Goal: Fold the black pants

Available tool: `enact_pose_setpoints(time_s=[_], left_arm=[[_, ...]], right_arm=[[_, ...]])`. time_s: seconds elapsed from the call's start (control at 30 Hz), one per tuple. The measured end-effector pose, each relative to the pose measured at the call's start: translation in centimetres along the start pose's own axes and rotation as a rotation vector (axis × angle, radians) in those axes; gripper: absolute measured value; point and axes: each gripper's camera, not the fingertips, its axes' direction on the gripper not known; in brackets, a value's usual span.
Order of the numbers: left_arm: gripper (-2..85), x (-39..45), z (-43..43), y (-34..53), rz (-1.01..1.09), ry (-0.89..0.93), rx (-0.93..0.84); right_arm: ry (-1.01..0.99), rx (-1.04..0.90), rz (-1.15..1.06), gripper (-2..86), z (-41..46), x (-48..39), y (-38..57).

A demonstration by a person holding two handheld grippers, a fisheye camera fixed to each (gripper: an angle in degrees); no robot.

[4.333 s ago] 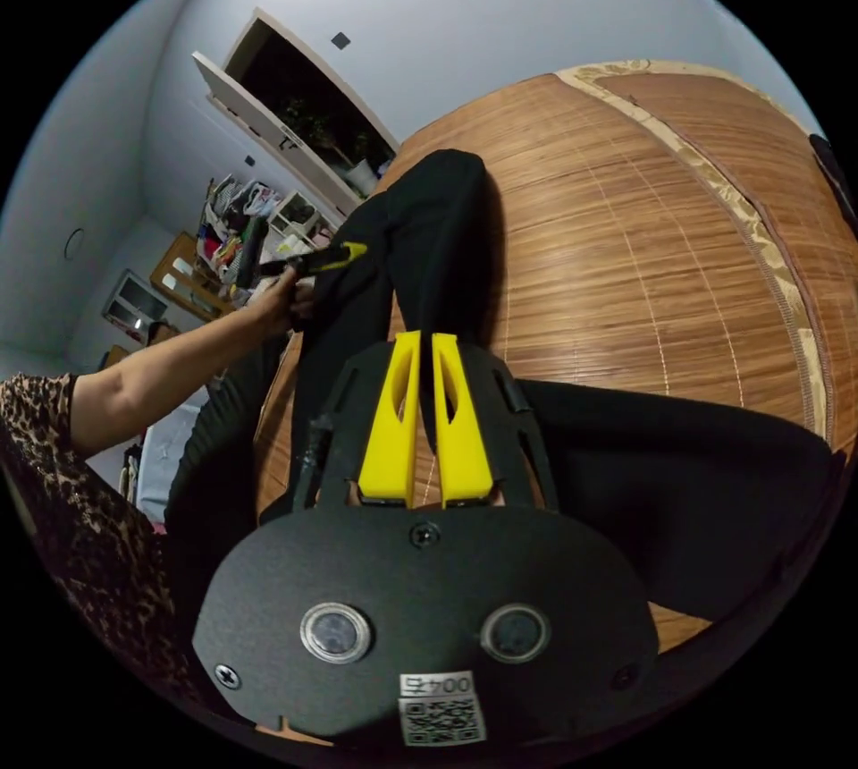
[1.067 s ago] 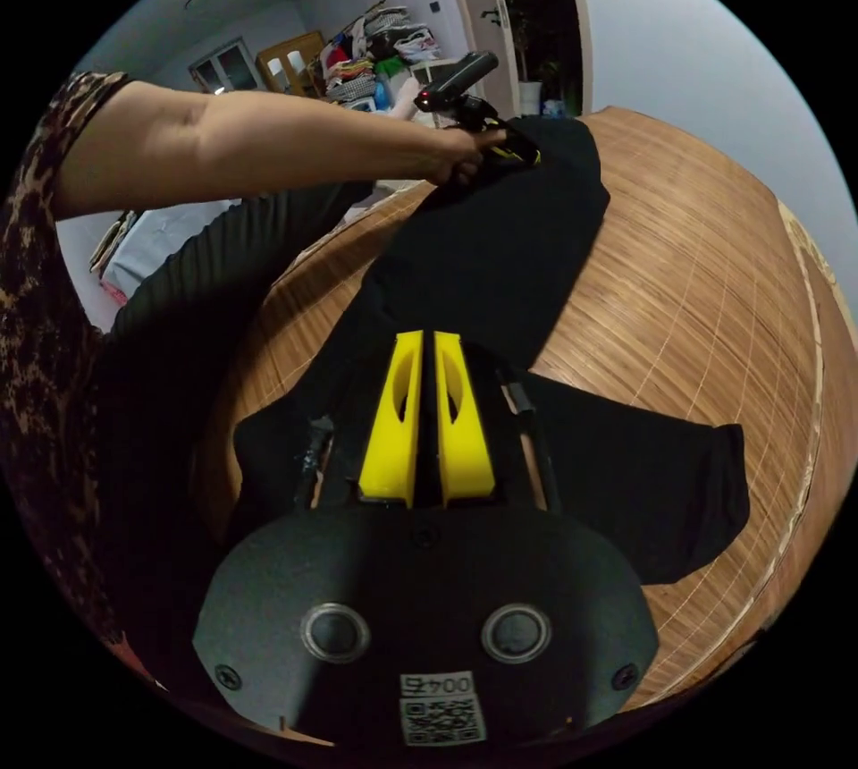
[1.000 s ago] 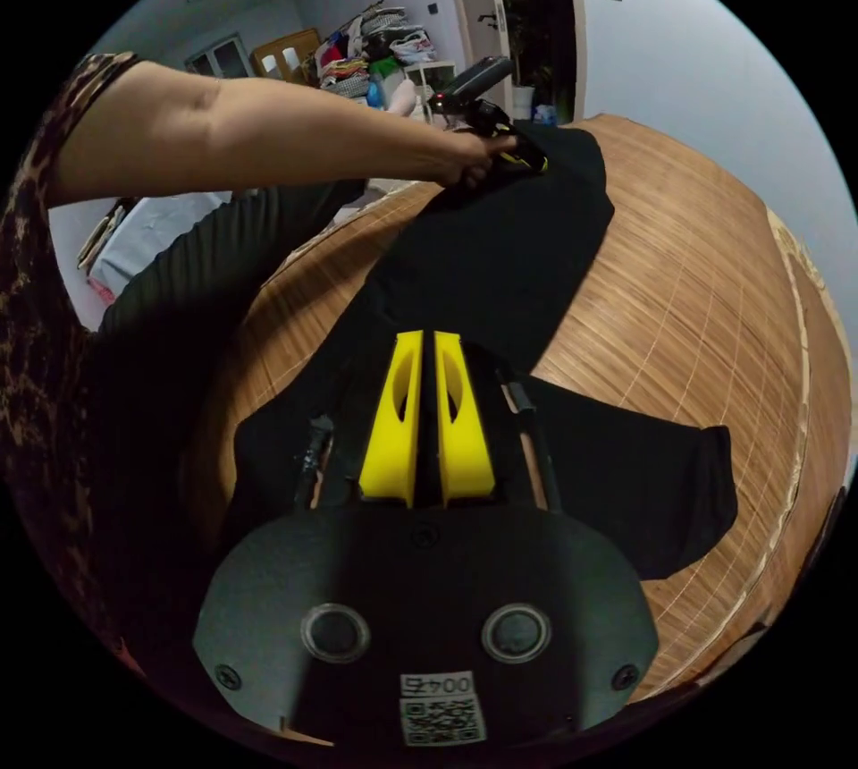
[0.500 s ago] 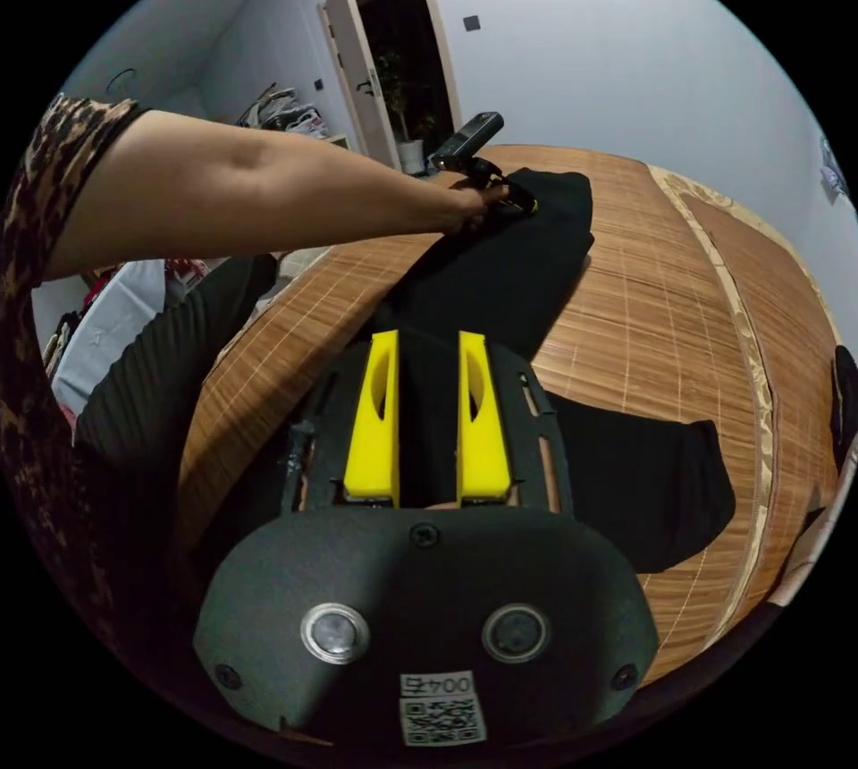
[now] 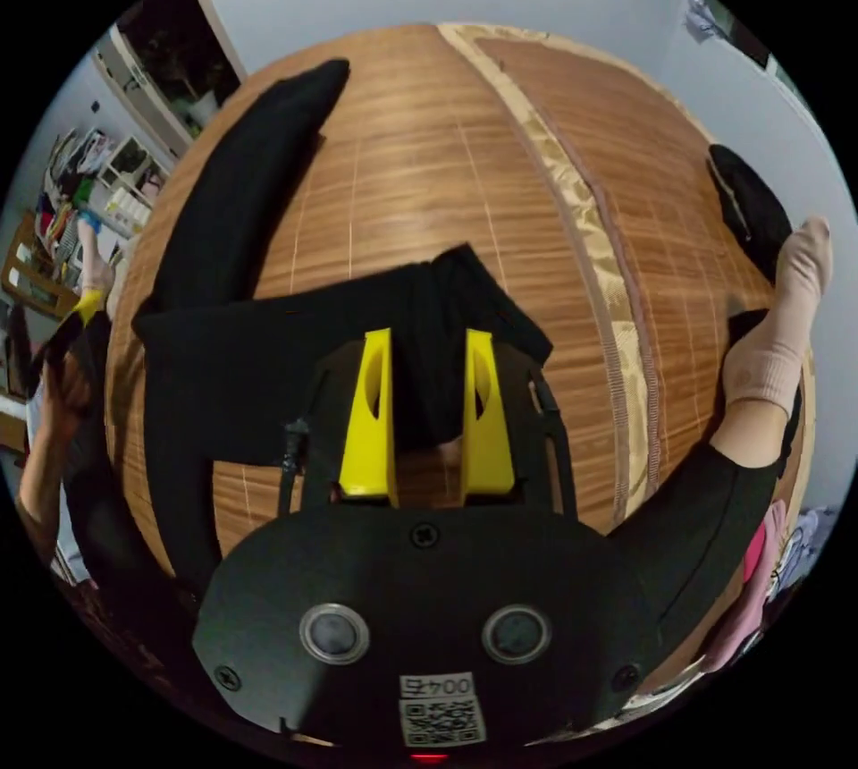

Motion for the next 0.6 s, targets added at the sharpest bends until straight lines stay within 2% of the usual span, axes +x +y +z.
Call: enact_pose_setpoints(time_s=[0.13,0.23,0.33,0.4,0.53,0.6], left_arm=[[1.7,2.0,-3.9,10.4,-0.161,0.043,-0.043],[1.6,2.3,-5.3,16.2,-0.31,0.077,-0.02],[1.8,1.9,-5.8,18.8,-0.368,0.139,0.004],[2.2,1.5,-5.9,19.8,-0.383,0.13,-0.013],[3.5,1.5,-6.2,21.7,-0.41,0.175,-0.005],[4.5,2.0,-6.4,22.7,-0.393,0.186,-0.014]], right_arm=[[0.007,0.027,-0.063,5.6,0.6,-1.0,1.4],[0.016,0.13,-0.103,4.0,-0.3,-1.7,3.1],[-0.12,0.278,-0.18,3.9,-4.1,-2.6,6.0],[-0.22,0.373,-0.33,3.9,-8.3,-4.2,8.8],[-0.428,0.387,-0.618,4.2,-13.4,-7.3,14.1],[-0.568,0.28,-0.752,4.6,-14.1,-9.4,17.5]])
